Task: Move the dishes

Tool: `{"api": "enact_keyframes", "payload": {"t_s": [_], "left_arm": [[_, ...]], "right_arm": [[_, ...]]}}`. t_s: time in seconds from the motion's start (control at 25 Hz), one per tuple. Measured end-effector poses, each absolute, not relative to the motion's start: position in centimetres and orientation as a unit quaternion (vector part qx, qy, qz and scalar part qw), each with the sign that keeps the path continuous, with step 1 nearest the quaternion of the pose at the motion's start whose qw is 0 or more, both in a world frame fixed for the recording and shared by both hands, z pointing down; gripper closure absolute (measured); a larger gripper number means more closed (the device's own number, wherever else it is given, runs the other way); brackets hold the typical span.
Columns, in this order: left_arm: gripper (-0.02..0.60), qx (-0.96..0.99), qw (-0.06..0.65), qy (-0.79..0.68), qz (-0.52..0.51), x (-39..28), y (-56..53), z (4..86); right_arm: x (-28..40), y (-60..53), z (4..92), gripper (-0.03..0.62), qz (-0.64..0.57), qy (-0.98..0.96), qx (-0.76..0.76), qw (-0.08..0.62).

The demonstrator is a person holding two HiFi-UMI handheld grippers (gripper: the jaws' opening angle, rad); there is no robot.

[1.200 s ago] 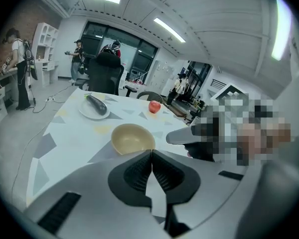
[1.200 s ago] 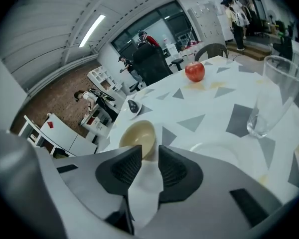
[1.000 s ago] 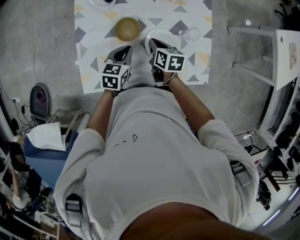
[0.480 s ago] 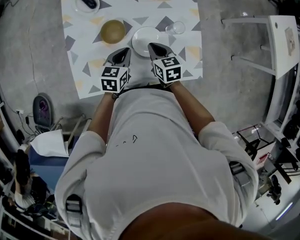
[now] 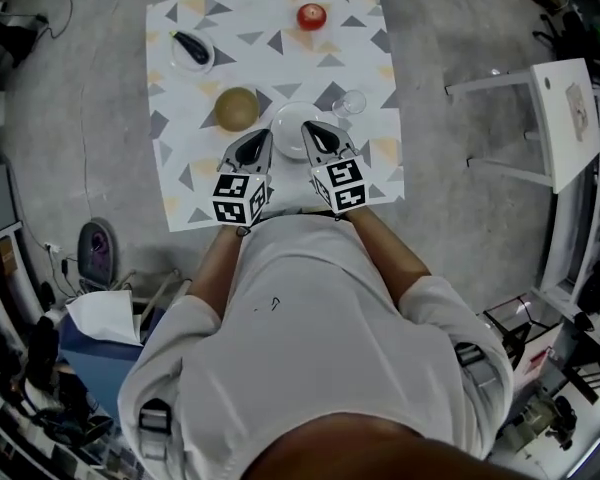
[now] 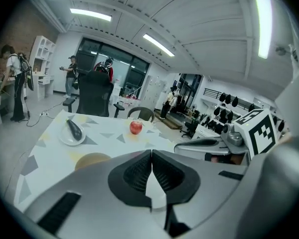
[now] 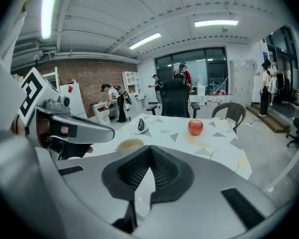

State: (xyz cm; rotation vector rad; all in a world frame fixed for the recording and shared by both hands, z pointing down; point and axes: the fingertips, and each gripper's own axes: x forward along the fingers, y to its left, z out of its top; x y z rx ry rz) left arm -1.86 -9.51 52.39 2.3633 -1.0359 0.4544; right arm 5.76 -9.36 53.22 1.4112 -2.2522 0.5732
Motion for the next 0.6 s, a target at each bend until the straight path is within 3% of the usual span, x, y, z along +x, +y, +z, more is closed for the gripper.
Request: {"api": "enact_keyframes", "payload": {"t_s": [0.6], "left_arm": [[0.560, 0.882, 0.127, -0.449, 0.074, -2.8, -12.4, 39.1]], "right_arm": [[8.5, -11.5, 41.0, 0.595, 0.102, -0.820, 0.548, 0.131]]}}
